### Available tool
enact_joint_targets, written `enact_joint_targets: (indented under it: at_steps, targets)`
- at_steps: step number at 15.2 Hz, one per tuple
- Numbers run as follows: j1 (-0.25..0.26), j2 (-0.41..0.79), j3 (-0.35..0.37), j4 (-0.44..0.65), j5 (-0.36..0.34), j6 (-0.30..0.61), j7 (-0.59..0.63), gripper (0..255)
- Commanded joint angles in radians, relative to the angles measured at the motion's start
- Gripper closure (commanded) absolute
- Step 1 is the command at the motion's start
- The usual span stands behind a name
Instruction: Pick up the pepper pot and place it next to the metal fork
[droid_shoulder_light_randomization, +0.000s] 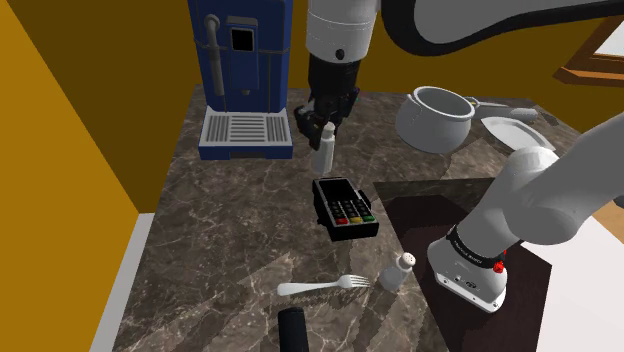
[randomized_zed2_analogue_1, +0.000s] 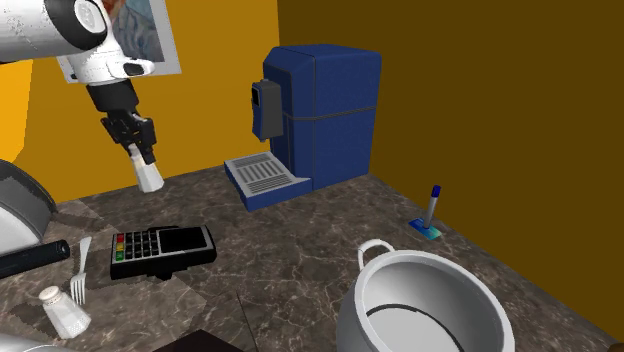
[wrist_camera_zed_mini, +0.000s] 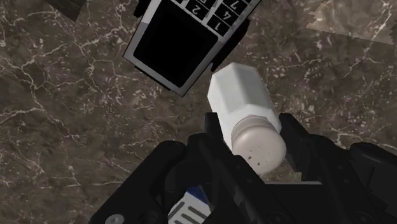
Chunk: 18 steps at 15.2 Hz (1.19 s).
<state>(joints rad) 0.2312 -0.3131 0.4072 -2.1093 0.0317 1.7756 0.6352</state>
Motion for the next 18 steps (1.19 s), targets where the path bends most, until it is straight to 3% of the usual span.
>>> enact_joint_targets:
  at_steps: [1, 11, 18]
  targets:
    - [0.017, 0.025, 0.039, 0.026, 0.004, -0.003, 0.058, 255]
    - [0.095, 0.228, 0.222, 0.233, -0.053, -0.041, 0.346, 255]
    - [0.098, 0.238, 0.224, 0.149, -0.059, 0.052, 0.356, 255]
